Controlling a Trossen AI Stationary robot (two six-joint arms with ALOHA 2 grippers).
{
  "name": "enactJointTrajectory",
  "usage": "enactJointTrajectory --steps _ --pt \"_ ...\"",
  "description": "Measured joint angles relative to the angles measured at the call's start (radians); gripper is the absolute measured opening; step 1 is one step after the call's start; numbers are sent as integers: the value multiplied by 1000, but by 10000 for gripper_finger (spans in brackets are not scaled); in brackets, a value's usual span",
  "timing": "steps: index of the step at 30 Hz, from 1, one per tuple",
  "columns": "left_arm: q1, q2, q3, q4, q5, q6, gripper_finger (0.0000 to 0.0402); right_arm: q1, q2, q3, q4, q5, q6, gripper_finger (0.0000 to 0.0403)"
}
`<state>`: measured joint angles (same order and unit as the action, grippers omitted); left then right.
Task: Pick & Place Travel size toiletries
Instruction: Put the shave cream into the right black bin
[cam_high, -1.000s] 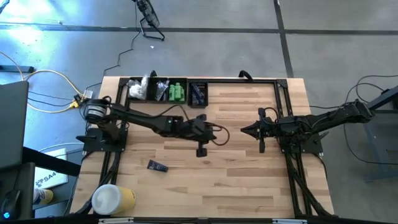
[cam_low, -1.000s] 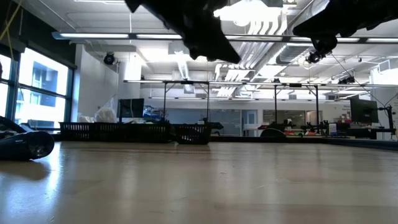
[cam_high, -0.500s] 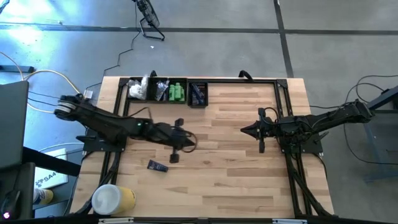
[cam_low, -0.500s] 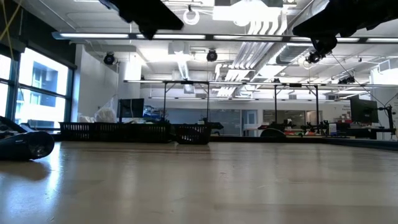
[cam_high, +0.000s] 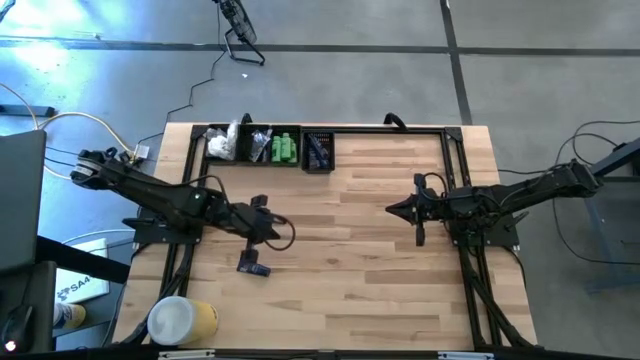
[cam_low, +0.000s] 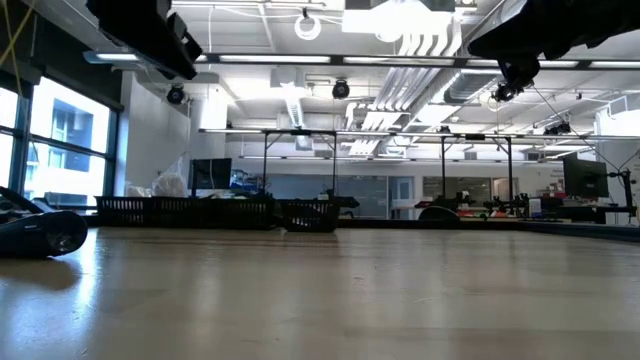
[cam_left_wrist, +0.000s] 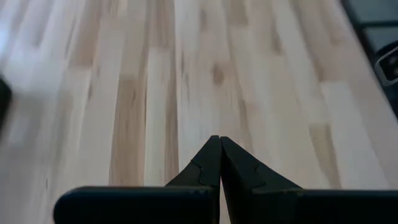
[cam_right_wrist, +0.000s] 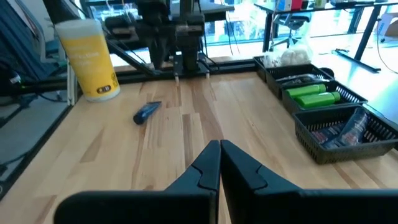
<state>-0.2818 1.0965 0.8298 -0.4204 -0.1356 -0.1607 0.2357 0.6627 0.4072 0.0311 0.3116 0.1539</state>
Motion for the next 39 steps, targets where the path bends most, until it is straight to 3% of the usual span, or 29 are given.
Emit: enactJointTrajectory --steps 20,39 --pt "0 55 -1 -101 43 -81 4 0 17 0 7 0 7 5" --pt "0 55 -1 -104 52 -81 190 0 17 0 7 0 2 5"
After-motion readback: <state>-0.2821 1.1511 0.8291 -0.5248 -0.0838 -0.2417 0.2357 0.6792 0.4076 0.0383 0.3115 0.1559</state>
